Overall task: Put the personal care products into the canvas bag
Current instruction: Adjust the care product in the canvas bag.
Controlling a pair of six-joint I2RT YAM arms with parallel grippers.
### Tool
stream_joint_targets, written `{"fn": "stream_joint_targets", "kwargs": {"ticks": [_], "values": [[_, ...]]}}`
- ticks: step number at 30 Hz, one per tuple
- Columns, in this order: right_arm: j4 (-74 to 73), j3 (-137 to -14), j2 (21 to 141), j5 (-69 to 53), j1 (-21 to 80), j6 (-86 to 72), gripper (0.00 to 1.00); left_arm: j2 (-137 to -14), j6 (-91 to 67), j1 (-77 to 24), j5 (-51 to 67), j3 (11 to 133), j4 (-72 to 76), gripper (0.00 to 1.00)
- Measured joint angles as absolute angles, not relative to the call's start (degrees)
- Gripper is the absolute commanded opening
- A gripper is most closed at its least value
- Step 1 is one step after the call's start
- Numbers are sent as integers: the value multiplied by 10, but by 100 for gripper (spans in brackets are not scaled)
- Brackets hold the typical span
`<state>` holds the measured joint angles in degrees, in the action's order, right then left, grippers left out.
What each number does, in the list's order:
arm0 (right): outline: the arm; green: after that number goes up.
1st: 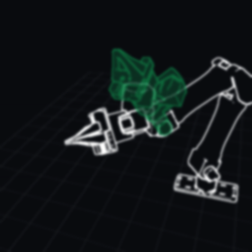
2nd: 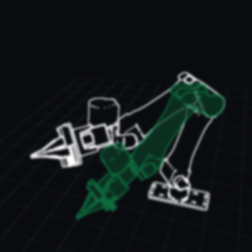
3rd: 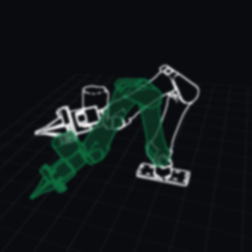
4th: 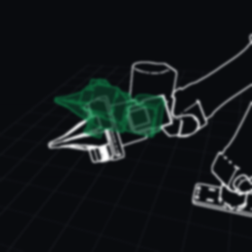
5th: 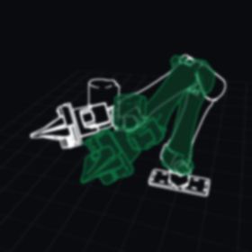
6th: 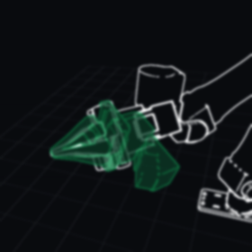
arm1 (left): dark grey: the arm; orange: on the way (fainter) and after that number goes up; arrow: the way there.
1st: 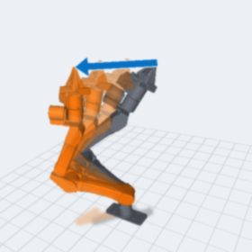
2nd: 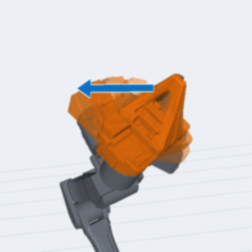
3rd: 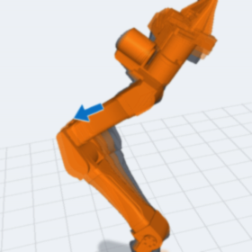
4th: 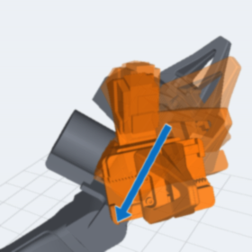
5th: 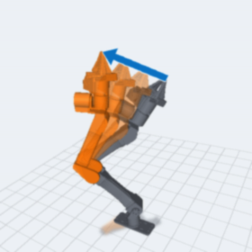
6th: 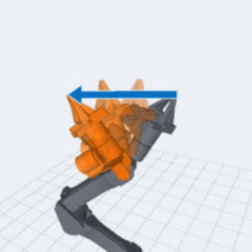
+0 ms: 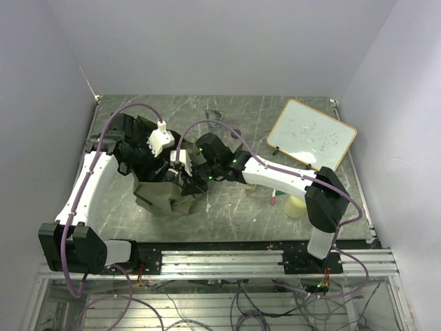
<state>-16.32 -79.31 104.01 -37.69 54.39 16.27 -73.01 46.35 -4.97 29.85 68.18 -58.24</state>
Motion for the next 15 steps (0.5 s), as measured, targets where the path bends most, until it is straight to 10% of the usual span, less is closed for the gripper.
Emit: {"fn": "stream_joint_targets", "kwargs": {"ticks": [15], "values": [[-256, -877, 1038, -378, 545, 152, 0, -784, 629, -45, 373, 768, -648, 91]]}}
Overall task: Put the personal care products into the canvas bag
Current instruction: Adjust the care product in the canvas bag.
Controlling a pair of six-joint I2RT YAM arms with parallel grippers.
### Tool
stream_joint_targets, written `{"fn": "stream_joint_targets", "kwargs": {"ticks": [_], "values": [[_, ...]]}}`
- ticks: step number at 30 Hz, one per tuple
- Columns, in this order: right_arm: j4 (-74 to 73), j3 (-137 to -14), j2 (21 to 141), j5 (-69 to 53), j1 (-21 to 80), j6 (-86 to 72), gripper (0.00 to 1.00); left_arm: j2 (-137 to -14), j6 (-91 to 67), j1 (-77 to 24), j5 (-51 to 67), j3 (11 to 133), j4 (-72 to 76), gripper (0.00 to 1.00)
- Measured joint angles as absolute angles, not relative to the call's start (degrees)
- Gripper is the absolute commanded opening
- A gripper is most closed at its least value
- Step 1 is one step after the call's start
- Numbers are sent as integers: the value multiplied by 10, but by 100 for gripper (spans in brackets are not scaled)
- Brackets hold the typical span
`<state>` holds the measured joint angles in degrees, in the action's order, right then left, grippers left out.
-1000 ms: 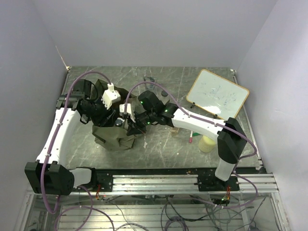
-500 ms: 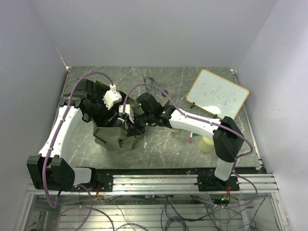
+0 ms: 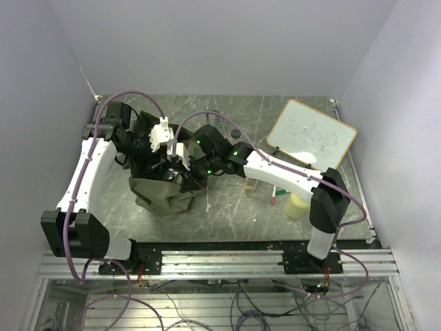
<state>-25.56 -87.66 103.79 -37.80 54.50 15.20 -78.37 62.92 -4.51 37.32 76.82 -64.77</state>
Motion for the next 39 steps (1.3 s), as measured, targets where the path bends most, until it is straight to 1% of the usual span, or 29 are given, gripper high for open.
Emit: {"fn": "stream_joint_targets", "kwargs": {"ticks": [7, 12, 21, 25, 30, 34, 39], "values": [[-305, -900, 1028, -402, 552, 141, 0, -819, 713, -42, 421, 813, -721, 92], [-326, -898, 1021, -416, 558, 141, 0, -839, 764, -43, 447, 818, -768, 94], [-314, -888, 999, -428, 570, 151, 0, -844, 787, -79, 450, 807, -777, 93], [-314, -886, 999, -430, 573, 153, 0, -852, 797, -89, 451, 807, -781, 88], [-278, -885, 991, -428, 569, 150, 0, -858, 824, -102, 428, 796, -786, 73], [-275, -882, 984, -429, 568, 148, 0, -862, 837, -103, 426, 795, -792, 70], [-267, -872, 978, -427, 567, 150, 0, -863, 843, -103, 428, 795, -793, 62]]}}
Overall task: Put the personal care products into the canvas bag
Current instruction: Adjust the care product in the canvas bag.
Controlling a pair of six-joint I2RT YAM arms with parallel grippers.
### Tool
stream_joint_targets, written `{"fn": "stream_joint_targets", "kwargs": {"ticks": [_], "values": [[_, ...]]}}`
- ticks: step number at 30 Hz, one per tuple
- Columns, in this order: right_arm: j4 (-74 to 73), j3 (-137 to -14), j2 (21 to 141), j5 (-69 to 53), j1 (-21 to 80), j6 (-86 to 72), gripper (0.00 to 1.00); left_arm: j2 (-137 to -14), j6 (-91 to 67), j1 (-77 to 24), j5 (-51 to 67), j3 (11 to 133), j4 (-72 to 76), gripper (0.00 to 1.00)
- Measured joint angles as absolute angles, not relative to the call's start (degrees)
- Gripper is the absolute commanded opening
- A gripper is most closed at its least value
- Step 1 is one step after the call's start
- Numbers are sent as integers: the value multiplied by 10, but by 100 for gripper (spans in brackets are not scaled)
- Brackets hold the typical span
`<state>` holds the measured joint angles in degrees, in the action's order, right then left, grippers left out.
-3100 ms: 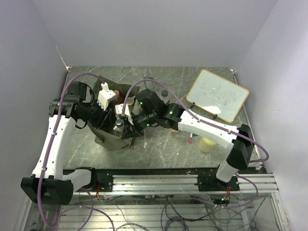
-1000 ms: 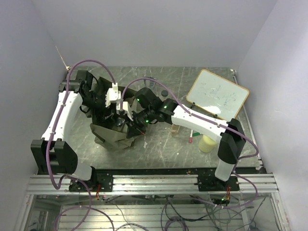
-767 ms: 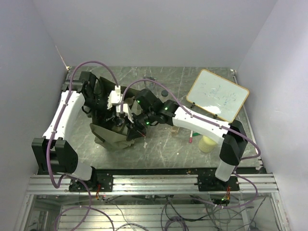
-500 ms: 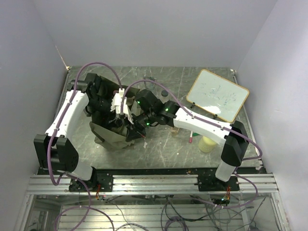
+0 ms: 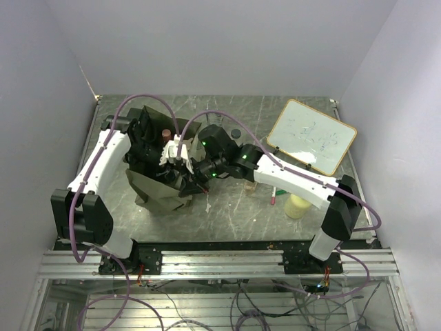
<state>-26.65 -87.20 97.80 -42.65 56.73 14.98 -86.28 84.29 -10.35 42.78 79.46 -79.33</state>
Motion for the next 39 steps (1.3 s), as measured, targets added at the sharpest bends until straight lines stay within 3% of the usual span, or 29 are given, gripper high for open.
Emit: {"fn": "stream_joint_targets", "kwargs": {"ticks": [8, 20, 39], "values": [[-253, -847, 958, -418, 562, 161, 4, -856, 861, -109, 433, 789, -791, 48], [-249, -830, 925, -394, 556, 185, 5, -852, 876, -116, 433, 787, -793, 9], [-250, -828, 895, -372, 539, 194, 11, -852, 842, -117, 440, 790, -713, 7]]}}
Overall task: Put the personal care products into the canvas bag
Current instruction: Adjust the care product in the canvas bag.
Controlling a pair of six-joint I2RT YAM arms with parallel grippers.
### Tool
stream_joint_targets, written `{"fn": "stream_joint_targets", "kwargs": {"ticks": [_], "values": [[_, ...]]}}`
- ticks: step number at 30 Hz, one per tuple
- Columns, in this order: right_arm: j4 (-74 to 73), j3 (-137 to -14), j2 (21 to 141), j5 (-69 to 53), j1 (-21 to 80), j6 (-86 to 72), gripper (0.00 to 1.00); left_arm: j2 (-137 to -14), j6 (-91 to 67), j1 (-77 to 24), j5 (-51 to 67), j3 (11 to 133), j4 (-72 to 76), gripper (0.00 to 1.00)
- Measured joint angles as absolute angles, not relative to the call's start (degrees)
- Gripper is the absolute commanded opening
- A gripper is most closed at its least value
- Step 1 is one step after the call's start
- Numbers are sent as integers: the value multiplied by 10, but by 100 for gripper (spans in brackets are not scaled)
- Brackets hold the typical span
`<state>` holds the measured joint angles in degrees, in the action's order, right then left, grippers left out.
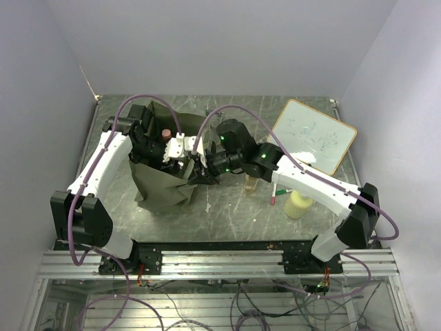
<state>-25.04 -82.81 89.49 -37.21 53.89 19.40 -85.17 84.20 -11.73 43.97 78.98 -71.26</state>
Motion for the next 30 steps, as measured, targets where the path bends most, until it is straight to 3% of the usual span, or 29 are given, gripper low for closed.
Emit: {"fn": "stream_joint_targets", "kwargs": {"ticks": [12, 25, 30], "values": [[-251, -833, 891, -366, 530, 191, 19, -861, 824, -124, 461, 792, -683, 10], [-250, -837, 883, -353, 528, 191, 32, -876, 818, -131, 473, 810, -680, 36], [-245, -837, 864, -346, 526, 190, 35, -876, 809, -133, 480, 811, -679, 41]]}}
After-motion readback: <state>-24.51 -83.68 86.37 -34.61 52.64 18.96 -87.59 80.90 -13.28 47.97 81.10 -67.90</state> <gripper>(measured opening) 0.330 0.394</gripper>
